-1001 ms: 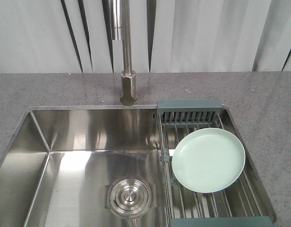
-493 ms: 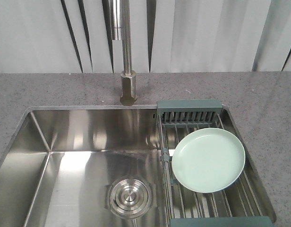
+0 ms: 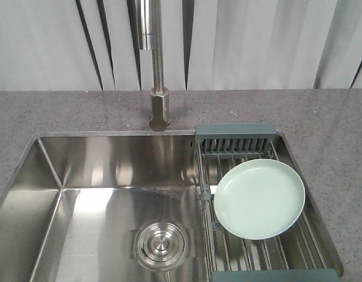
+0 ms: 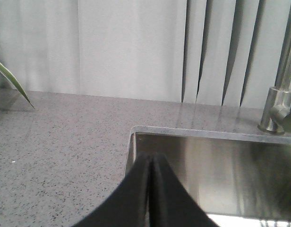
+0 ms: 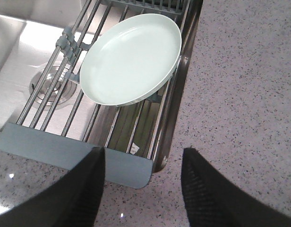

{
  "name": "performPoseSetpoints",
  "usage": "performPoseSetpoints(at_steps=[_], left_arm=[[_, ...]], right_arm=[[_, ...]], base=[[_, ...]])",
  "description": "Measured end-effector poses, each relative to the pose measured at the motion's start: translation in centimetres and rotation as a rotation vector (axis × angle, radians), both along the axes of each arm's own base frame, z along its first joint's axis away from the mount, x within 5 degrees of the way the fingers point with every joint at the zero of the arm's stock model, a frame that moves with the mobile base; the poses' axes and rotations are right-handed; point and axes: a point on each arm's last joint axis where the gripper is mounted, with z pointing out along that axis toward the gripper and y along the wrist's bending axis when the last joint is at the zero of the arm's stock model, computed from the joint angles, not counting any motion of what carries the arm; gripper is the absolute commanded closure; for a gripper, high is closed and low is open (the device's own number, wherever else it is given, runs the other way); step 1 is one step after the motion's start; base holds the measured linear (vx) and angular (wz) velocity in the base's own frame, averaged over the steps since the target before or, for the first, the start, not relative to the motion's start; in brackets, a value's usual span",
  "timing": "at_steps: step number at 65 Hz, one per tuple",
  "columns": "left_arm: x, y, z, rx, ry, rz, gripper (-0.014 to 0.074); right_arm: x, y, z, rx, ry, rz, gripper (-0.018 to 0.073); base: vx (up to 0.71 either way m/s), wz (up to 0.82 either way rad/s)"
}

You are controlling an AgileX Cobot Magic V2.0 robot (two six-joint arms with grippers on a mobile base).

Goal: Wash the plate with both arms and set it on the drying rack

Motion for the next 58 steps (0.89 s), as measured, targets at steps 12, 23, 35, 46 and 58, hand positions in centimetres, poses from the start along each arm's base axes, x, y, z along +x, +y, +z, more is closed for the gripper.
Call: performPoseSetpoints(at_steps=[12, 23, 35, 46, 58], left_arm=[[0.00, 0.00, -0.05, 0.013, 0.006, 0.000, 0.0603], [0.00, 0.00, -0.03, 0.014, 0.004, 0.000, 0.0603], [0.00, 0.00, 0.02, 0.016, -0.002, 0.000, 0.0603], [0.00, 0.00, 0.02, 0.016, -0.002, 0.000, 0.0603], [0.00, 0.00, 0.02, 0.016, -0.002, 0.000, 0.0603]], right_arm=[[0.00, 0.00, 0.00, 0.000, 0.000, 0.000, 0.0188], [0.00, 0.00, 0.00, 0.000, 0.000, 0.000, 0.0188], [0.00, 0.00, 0.00, 0.000, 0.000, 0.000, 0.0188], [-0.01, 0.00, -0.01, 0.000, 0.001, 0.000, 0.0188], [-0.01, 0.00, -0.01, 0.000, 0.001, 0.000, 0.0188]], base=[[0.00, 0.00], [0.00, 0.00], [0.00, 0.00], [0.00, 0.00], [0.00, 0.00]])
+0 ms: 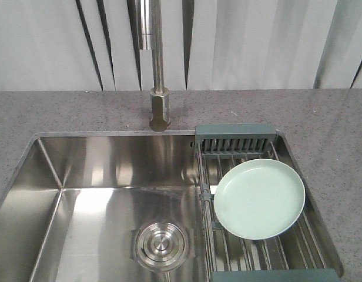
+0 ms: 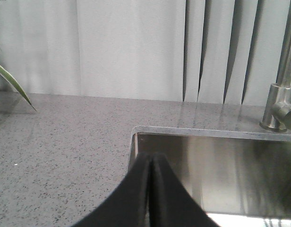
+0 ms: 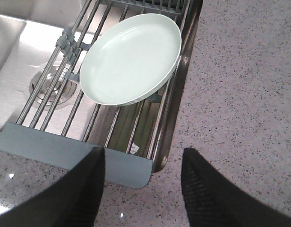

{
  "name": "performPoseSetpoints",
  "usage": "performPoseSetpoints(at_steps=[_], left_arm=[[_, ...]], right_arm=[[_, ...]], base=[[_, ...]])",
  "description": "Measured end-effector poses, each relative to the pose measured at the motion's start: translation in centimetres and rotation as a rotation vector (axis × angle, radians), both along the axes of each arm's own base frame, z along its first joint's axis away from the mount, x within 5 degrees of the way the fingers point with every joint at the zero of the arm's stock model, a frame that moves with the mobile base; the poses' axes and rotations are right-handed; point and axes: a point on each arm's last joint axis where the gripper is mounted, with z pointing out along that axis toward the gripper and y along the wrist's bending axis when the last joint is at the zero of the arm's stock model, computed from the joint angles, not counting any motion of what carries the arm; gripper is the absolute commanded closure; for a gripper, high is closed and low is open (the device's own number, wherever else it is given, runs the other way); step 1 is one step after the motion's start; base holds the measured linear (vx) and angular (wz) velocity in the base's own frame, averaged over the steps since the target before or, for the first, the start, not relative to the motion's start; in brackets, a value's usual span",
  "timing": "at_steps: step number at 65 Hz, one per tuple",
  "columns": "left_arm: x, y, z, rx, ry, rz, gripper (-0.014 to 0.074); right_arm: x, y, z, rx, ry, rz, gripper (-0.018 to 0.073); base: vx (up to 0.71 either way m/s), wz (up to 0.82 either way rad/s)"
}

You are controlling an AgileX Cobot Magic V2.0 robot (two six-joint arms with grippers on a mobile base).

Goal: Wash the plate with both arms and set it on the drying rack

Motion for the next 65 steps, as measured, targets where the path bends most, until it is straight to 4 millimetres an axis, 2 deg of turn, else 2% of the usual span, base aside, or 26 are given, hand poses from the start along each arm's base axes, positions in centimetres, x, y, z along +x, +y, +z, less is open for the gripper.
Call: performPoseSetpoints(at_steps=[25, 34, 51, 65], left_arm=[[0.0, 0.0, 0.0, 0.000, -0.001, 0.000, 0.0603], [0.0, 0.0, 0.0, 0.000, -0.001, 0.000, 0.0603], [0.0, 0.0, 0.0, 0.001, -0.001, 0.000, 0.0603], [0.0, 0.0, 0.0, 0.001, -0.001, 0.000, 0.0603]], right_arm=[[0.0, -0.1, 0.0, -0.006, -0.007, -0.002, 0.0191], [-0.5, -0.4, 0.6, -0.024, -0.084, -0.023, 0.0228], [-2.2, -1.1, 1.8, -0.025, -0.266, -0.110, 0.0407], [-3.2, -1.1, 2.1, -0.020, -0.315, -0.119, 0.0574]], base=[[0.00, 0.00], [0.00, 0.00], [0.00, 0.00], [0.00, 0.00]])
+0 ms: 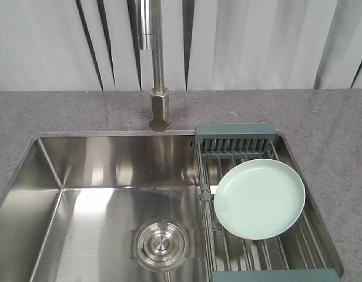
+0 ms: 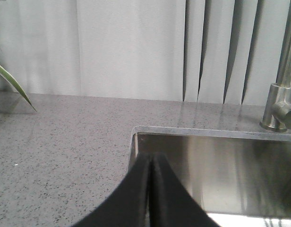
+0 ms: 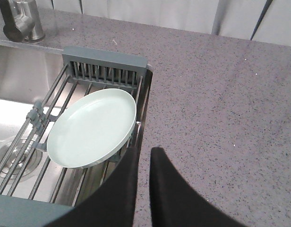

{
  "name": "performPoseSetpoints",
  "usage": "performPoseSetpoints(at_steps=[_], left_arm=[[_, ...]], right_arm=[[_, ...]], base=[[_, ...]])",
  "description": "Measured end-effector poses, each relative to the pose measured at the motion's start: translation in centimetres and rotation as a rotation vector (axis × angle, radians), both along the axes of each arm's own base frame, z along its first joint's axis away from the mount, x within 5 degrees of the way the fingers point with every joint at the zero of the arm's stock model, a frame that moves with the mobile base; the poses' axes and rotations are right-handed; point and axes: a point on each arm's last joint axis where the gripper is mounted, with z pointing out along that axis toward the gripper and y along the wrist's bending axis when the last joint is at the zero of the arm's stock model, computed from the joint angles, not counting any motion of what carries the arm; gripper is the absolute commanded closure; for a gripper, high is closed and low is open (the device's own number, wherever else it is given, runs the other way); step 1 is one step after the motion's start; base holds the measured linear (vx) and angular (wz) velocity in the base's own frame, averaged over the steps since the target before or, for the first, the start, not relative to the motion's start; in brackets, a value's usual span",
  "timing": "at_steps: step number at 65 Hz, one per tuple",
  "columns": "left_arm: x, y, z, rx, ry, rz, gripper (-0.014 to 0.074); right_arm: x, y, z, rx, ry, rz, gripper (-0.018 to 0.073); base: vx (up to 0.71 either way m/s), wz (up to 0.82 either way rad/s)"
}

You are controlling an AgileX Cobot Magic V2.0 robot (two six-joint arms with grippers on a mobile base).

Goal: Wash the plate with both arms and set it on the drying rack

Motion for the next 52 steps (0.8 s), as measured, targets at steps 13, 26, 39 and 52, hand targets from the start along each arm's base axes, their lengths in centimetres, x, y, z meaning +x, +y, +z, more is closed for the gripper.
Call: performPoseSetpoints(at_steps=[13, 26, 39, 52], left_arm=[[0.0, 0.0, 0.0, 0.002, 0.000, 0.000, 0.0603], [0.0, 0.0, 0.0, 0.002, 0.000, 0.000, 0.0603], [0.0, 0.0, 0.0, 0.002, 0.000, 0.000, 0.0603], [0.0, 0.0, 0.0, 0.002, 0.000, 0.000, 0.0603]], right_arm=[[1.0, -0.2, -2.6, 0.001, -0.083, -0.020, 0.0568], [1.3, -0.3, -8.2, 0.008, -0.212, -0.044, 0.0568], [1.2, -0.5, -13.1, 0.014, -0.315, -0.062, 0.0568], [1.0, -0.6, -15.9, 0.017, -0.420, -0.075, 0.0568]], base=[[0.00, 0.00], [0.00, 0.00], [0.00, 0.00], [0.00, 0.00]])
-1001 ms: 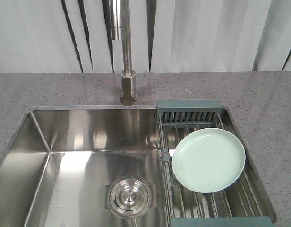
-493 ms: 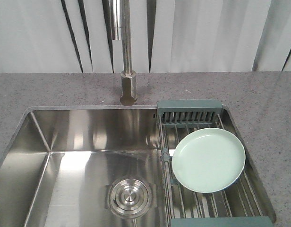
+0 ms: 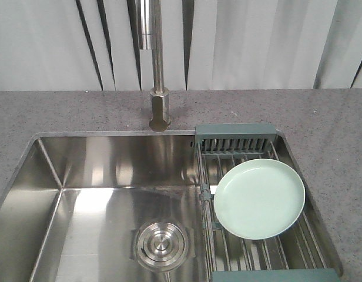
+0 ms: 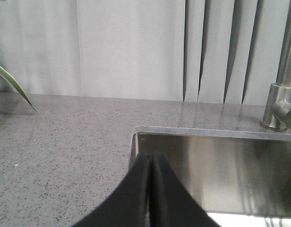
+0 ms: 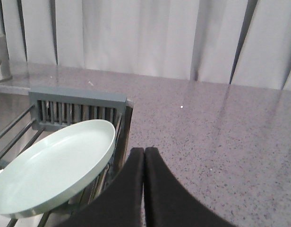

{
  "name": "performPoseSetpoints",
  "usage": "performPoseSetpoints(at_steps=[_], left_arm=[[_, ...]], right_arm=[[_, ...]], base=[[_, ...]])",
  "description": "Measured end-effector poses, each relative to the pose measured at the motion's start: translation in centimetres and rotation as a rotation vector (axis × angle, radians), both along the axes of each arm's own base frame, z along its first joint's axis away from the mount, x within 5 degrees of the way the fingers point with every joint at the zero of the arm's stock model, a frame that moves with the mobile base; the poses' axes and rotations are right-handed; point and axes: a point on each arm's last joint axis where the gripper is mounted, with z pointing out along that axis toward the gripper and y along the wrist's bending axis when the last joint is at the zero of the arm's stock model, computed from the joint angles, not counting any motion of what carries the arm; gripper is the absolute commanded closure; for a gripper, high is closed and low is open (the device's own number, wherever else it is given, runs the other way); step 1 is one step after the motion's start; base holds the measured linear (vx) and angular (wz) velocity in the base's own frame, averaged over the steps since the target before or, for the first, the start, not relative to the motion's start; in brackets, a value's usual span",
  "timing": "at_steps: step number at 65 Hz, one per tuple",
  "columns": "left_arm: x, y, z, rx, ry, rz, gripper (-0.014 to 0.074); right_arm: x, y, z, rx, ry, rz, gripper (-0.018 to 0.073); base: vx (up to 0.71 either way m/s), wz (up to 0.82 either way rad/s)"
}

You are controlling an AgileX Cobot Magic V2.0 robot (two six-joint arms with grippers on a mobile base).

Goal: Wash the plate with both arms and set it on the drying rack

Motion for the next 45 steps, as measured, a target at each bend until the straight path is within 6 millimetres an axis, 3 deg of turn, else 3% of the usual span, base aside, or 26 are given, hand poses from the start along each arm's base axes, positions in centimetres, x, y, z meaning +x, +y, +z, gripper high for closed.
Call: performPoseSetpoints(at_steps=[45], left_arm=[[0.01, 0.00, -0.05, 0.001, 0.000, 0.000, 0.0603]], right_arm=[[-0.07, -0.06, 0.13, -0.010, -0.032, -0.007, 0.0568]], base=[[0.00, 0.00]])
